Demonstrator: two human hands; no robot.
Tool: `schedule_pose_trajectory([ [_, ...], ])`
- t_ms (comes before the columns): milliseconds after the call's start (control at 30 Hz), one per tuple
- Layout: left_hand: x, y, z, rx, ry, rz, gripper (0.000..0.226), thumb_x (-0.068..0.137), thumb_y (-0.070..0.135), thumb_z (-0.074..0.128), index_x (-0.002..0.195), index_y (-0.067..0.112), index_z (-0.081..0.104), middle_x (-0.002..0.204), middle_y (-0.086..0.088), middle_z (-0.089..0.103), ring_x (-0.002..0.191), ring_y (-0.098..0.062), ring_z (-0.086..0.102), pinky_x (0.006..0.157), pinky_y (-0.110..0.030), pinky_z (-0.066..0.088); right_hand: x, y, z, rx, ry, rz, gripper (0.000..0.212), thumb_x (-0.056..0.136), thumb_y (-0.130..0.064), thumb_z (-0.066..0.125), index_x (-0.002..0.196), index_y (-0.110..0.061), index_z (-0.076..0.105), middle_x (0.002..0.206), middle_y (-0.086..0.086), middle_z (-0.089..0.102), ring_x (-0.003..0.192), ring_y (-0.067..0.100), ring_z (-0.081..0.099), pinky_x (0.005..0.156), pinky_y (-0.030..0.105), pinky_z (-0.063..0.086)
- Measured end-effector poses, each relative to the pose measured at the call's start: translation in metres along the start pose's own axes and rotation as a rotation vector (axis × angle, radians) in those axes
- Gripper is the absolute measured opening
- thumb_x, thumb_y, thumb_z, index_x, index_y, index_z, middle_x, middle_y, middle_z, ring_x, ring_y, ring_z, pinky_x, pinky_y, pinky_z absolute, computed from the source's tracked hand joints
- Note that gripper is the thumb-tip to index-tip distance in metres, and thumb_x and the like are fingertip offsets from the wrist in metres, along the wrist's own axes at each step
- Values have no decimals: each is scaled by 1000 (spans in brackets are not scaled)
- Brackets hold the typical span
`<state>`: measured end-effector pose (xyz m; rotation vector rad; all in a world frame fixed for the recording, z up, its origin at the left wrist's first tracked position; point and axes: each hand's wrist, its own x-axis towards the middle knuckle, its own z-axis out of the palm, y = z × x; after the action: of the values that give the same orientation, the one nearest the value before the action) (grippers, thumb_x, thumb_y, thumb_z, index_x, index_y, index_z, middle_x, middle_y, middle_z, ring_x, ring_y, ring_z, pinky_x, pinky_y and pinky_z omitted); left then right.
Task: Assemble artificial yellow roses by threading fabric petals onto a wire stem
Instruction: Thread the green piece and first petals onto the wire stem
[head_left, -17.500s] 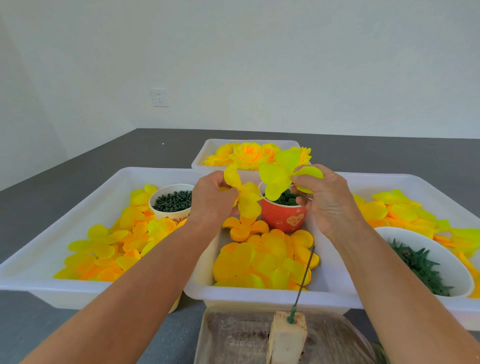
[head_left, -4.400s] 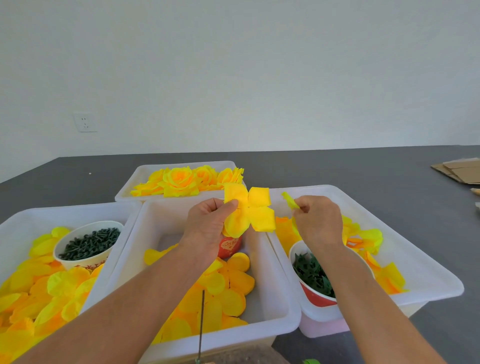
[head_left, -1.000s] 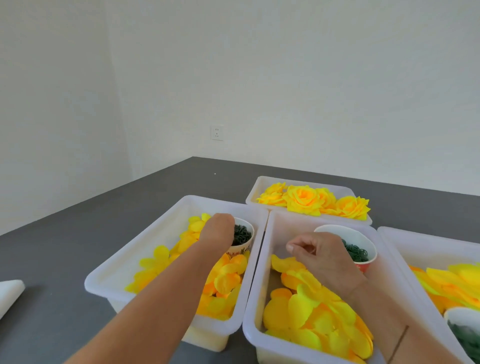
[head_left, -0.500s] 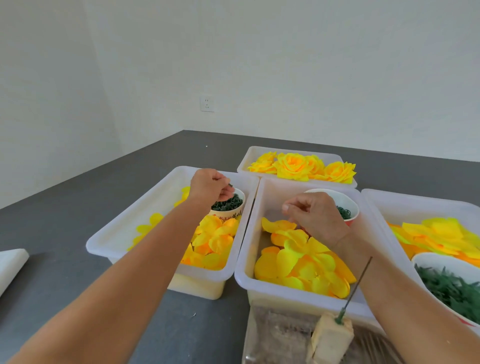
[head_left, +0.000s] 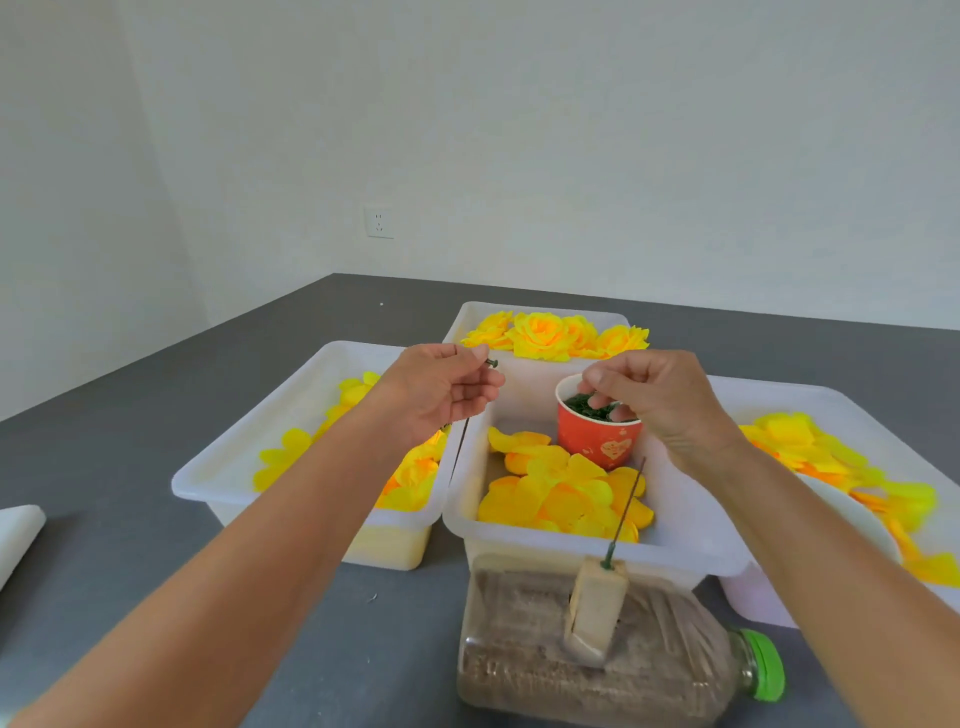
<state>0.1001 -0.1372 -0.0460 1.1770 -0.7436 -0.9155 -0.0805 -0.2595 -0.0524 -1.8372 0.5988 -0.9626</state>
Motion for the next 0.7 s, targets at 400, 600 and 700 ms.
schedule_pose_trajectory([
  [400, -46, 16, 64, 367, -63, 160, 22, 91, 14, 58, 70, 8, 57, 53, 2, 60, 42, -7, 52, 43, -16, 42, -46, -65, -7, 8, -104, -108, 3, 83, -8, 68, 82, -10, 71, 76, 10, 71, 62, 9, 63, 53, 18, 46],
  [600, -58, 24, 78, 554, -22, 372, 26, 90, 10, 59, 64, 10, 56, 53, -3, 56, 39, -9, 47, 39, -16, 36, -53, -80, -13, -83, -94, -152, 12, 72, 5, 74, 75, -5, 68, 75, 19, 70, 63, 20, 62, 62, 33, 52],
  [700, -61, 26, 82, 575, -10, 423, 26, 89, 10, 59, 63, 11, 57, 49, 1, 55, 39, -9, 45, 40, -16, 36, -56, -83, -14, -91, -66, -144, 14, 71, 5, 75, 72, -2, 64, 70, 19, 69, 64, 25, 66, 62, 35, 54],
])
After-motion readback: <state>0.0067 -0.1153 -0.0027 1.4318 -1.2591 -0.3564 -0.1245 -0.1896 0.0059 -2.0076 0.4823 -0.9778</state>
